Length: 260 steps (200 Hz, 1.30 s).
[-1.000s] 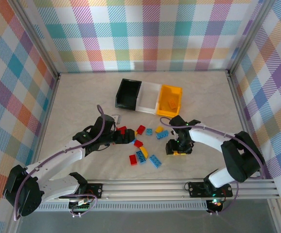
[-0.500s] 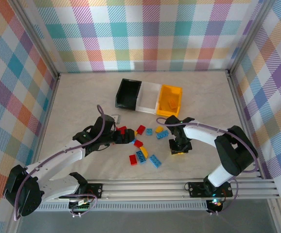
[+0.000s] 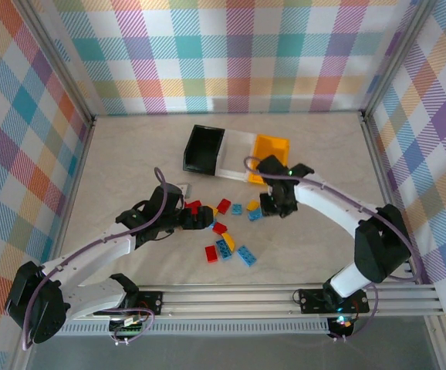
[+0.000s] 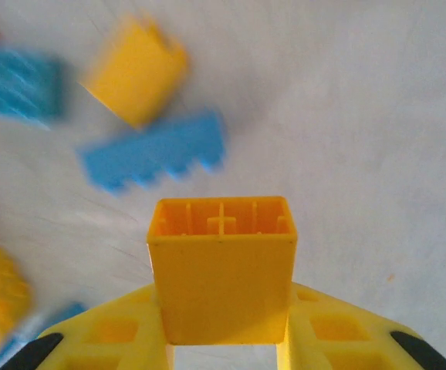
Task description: Sort the legos into containers by color
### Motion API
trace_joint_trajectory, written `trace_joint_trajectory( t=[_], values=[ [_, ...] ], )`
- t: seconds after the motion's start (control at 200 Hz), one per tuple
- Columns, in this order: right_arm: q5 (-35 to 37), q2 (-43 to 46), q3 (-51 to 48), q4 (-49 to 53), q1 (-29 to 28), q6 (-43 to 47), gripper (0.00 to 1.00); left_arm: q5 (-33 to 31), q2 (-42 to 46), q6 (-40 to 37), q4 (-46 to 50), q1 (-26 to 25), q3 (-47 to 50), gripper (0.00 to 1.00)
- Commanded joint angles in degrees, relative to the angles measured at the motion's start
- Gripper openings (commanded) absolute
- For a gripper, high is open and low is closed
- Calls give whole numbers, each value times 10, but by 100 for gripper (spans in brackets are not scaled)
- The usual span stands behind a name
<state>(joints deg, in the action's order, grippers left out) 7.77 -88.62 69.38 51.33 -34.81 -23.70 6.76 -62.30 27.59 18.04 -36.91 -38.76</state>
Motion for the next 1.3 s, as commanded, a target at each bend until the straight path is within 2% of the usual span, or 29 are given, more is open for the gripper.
trace_joint_trajectory(
  t=[0.0, 0.135, 0.31, 0.57, 0.645, 0.705, 0.76, 0.93, 1.09, 1.295],
  values=[
    [26, -41, 111, 22, 24, 45, 33, -6, -12, -10, 14, -6, -4, 100],
    [8, -154, 235, 13, 72, 62, 33, -14, -13, -11, 31, -6, -7, 100],
    [8, -287, 352, 19, 104, 71, 33, -89, 24, -9, 98, -1, -12, 100],
    [-1, -366, 415, 19, 117, 76, 37, -74, 22, -9, 120, 55, -13, 100],
    [-3, -372, 424, 22, 118, 78, 46, -66, 13, -6, 109, 67, -13, 99],
    [-4, -371, 426, 24, 118, 77, 58, -60, 3, -6, 103, 76, -18, 99],
    [-5, -366, 428, 26, 118, 77, 62, -60, -9, -8, 103, 81, -25, 99],
    [-11, -303, 404, 33, 113, 69, 64, -51, -57, -1, 94, 113, -45, 97],
    [-15, -184, 291, -12, 82, 58, 66, -70, -109, 21, 84, 125, -71, 92],
    [-38, -77, 154, -44, 29, 40, 67, -113, -179, 53, 97, 126, -121, 85]
  ],
)
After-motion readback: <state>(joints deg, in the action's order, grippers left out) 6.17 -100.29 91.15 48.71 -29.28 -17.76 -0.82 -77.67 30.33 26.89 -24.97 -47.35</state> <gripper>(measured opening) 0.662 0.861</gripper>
